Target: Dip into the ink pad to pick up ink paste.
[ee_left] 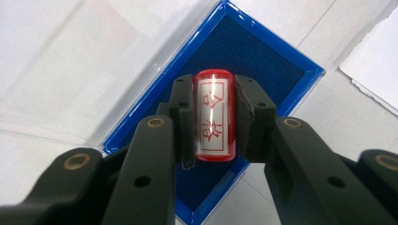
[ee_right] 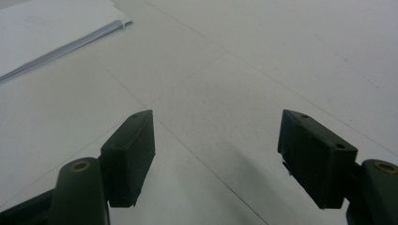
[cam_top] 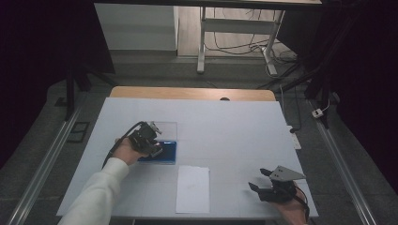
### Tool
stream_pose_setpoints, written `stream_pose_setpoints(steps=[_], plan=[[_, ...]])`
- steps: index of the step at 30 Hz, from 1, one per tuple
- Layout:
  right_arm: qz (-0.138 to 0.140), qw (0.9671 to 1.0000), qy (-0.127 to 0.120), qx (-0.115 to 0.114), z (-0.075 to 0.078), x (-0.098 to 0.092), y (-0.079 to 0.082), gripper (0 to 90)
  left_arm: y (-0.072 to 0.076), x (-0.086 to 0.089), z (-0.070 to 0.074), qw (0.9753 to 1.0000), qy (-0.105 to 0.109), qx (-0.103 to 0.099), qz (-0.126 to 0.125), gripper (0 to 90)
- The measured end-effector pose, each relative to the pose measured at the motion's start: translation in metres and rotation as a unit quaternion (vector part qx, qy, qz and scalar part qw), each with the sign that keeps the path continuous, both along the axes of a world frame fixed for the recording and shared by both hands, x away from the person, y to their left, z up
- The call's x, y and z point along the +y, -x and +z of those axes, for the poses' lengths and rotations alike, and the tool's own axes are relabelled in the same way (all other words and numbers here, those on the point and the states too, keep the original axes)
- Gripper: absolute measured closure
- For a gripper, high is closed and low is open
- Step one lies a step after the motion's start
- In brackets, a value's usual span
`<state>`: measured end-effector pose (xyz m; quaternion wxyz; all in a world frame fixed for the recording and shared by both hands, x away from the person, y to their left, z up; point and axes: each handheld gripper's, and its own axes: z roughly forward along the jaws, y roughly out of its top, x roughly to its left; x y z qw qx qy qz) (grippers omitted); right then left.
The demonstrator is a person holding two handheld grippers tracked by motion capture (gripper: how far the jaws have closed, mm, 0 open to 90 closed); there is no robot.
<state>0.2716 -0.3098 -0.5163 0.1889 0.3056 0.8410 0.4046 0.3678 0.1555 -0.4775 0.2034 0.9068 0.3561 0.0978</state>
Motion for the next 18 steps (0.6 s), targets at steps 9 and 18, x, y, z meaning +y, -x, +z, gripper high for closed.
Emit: stream_pose_setpoints(steps=[9,18], plan=[[0.0,1.0,0.001,0.001,-0.0004,0.0,-0.0002,27.3,0.0007,0.0,-0.0006,1.0,0.003,-0.001,0.005,70.9],[0.0,1.0,0.004,0.001,-0.0006,0.0005,-0.0003,27.3,0.0024,0.0015,-0.002,0.9999,0.006,-0.008,0.005,70.8]])
